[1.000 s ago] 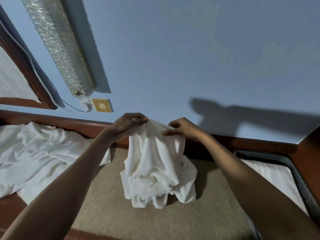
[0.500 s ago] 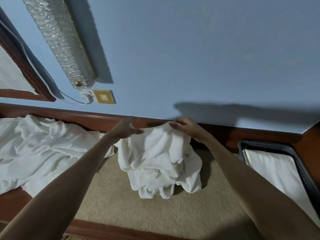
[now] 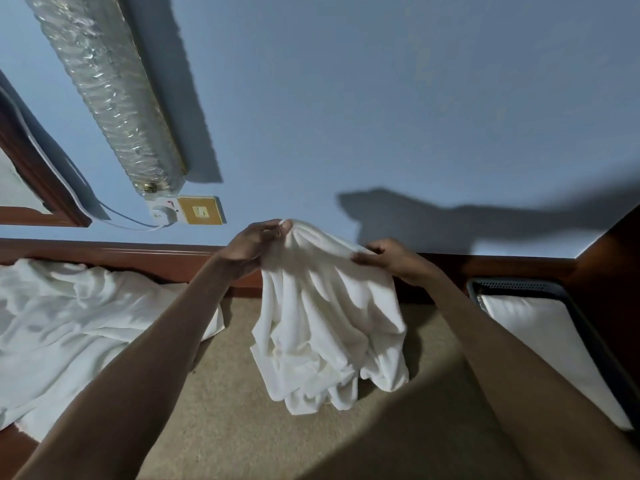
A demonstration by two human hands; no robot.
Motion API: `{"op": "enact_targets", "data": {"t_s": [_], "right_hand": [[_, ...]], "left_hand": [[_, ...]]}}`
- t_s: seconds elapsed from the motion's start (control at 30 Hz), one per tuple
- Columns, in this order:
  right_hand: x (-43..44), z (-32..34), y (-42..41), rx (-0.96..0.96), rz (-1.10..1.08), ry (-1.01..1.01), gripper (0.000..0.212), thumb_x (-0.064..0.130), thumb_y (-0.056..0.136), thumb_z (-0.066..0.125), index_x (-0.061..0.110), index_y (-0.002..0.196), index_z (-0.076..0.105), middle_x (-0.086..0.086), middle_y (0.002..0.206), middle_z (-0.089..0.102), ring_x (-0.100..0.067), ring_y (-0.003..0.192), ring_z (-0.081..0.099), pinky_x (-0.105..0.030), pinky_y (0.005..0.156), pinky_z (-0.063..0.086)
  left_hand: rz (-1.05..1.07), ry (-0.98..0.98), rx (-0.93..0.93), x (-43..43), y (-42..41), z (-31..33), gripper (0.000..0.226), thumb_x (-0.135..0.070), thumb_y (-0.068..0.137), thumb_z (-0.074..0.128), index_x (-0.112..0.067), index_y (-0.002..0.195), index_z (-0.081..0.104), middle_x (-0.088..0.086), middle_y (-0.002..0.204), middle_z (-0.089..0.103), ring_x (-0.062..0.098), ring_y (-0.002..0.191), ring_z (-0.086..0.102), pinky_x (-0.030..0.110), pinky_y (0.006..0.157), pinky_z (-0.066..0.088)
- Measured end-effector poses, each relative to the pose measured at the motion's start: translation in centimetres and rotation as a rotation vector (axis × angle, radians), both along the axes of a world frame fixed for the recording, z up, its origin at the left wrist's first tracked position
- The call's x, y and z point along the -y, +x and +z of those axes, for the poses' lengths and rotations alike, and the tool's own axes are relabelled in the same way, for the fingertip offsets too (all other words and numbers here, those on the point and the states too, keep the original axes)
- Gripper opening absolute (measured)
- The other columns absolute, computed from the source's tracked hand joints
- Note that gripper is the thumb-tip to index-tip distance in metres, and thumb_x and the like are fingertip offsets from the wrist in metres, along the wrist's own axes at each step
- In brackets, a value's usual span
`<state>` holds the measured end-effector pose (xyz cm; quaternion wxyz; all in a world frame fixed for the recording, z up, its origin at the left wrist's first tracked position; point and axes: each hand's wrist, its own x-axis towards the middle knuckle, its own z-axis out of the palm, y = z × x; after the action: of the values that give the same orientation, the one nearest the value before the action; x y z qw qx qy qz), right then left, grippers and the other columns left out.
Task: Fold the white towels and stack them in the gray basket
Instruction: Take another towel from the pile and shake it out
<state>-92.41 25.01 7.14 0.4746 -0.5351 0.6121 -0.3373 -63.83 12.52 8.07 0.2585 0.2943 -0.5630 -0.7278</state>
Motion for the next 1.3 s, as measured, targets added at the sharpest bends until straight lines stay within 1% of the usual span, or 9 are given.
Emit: {"op": "enact_targets", "data": {"t_s": [0.1, 0.23, 0.37, 0.4, 0.5, 0.77, 0.9, 1.17, 1.3], "right_hand": [[-0.3, -1.2, -0.8, -0.01, -0.033, 0.049, 0.04, 0.053, 0.085, 0.074, 0.012, 0.084, 0.074, 0.001, 0.085, 0.073, -0.014, 0.077, 0.066, -0.03, 0.072, 0.05], [0.5, -0.9, 0.8, -0.022, -0.107, -0.077, 0.04, 0.061, 0.089, 0.06, 0.022, 0.087, 0.068, 0.013, 0.082, 0.069, -0.005, 0.08, 0.063, -0.03, 0.078, 0.047], [2.4, 1.1, 4.9, -0.122, -0.009, -0.215, 0.038, 0.043, 0.102, 0.056, 0.015, 0.077, 0.056, 0.01, 0.07, 0.048, -0.007, 0.067, 0.046, -0.025, 0.063, 0.035], [2.8, 1.5, 5.7, -0.14, 0.018, -0.242, 0.041, 0.041, 0.103, 0.056, 0.01, 0.078, 0.055, 0.007, 0.07, 0.045, -0.008, 0.068, 0.043, -0.027, 0.063, 0.033], [3.5, 2.4, 6.6, -0.14, 0.041, -0.277, 0.044, 0.04, 0.102, 0.06, 0.005, 0.076, 0.055, 0.002, 0.071, 0.044, -0.01, 0.068, 0.041, -0.028, 0.063, 0.032], [1.9, 1.1, 3.6, 0.026, -0.04, -0.082, 0.083, 0.067, 0.083, 0.071, -0.014, 0.091, 0.06, -0.005, 0.083, 0.055, -0.021, 0.079, 0.049, -0.035, 0.078, 0.04], [1.0, 0.9, 1.3, 0.069, -0.106, -0.01, 0.044, 0.051, 0.085, 0.075, 0.007, 0.088, 0.076, -0.007, 0.09, 0.075, -0.025, 0.083, 0.071, -0.036, 0.077, 0.056], [2.6, 2.9, 3.1, -0.097, -0.019, -0.166, 0.056, 0.06, 0.087, 0.07, 0.007, 0.074, 0.063, 0.0, 0.07, 0.052, -0.011, 0.066, 0.052, -0.032, 0.066, 0.037], [2.8, 3.9, 3.4, -0.184, 0.007, -0.178, 0.051, 0.058, 0.09, 0.068, 0.018, 0.06, 0.058, 0.004, 0.064, 0.041, -0.009, 0.061, 0.041, -0.033, 0.065, 0.03]], "left_hand": [[0.17, 0.094, 0.047, 1.2, 0.9, -1.4, 0.028, -0.03, 0.104, 0.059, -0.004, 0.105, 0.071, 0.014, 0.105, 0.073, 0.025, 0.094, 0.069, 0.031, 0.076, 0.06], [0.041, -0.353, 0.593, 2.6, 1.1, -1.7, 0.037, -0.039, 0.086, 0.081, -0.017, 0.115, 0.073, 0.004, 0.075, 0.063, 0.007, 0.063, 0.054, 0.016, 0.057, 0.042], [-0.257, -0.468, 0.521, 1.9, -0.6, 0.3, 0.069, -0.05, 0.076, 0.086, -0.04, 0.138, 0.057, -0.023, 0.083, 0.044, 0.007, 0.077, 0.063, 0.02, 0.067, 0.028], [-0.345, -0.447, 0.502, 1.6, -1.0, 0.8, 0.065, -0.042, 0.081, 0.084, -0.038, 0.14, 0.056, 0.008, 0.114, 0.05, 0.004, 0.087, 0.067, 0.016, 0.071, 0.026], [-0.472, -0.446, 0.526, 1.7, -1.2, 1.3, 0.049, -0.047, 0.085, 0.081, -0.008, 0.112, 0.071, -0.011, 0.088, 0.063, 0.007, 0.086, 0.061, 0.022, 0.079, 0.042], [-0.049, -0.312, 0.294, 3.3, 2.6, 2.3, 0.037, -0.038, 0.097, 0.068, -0.004, 0.084, 0.067, -0.001, 0.073, 0.061, 0.012, 0.068, 0.058, 0.02, 0.059, 0.045], [0.291, -0.338, 0.426, 4.0, 3.9, 0.1, 0.032, -0.037, 0.095, 0.071, -0.007, 0.083, 0.071, -0.015, 0.056, 0.059, 0.004, 0.054, 0.053, 0.014, 0.049, 0.04], [-0.284, -0.454, 0.578, 0.7, -1.7, 1.0, 0.058, -0.04, 0.082, 0.085, -0.042, 0.134, 0.06, 0.005, 0.072, 0.042, 0.015, 0.066, 0.041, 0.025, 0.062, 0.037], [-0.402, -0.466, 0.576, -0.7, -4.0, 2.3, 0.018, -0.041, 0.09, 0.077, -0.024, 0.093, 0.077, -0.002, 0.083, 0.059, 0.01, 0.079, 0.053, 0.026, 0.078, 0.043]]}}
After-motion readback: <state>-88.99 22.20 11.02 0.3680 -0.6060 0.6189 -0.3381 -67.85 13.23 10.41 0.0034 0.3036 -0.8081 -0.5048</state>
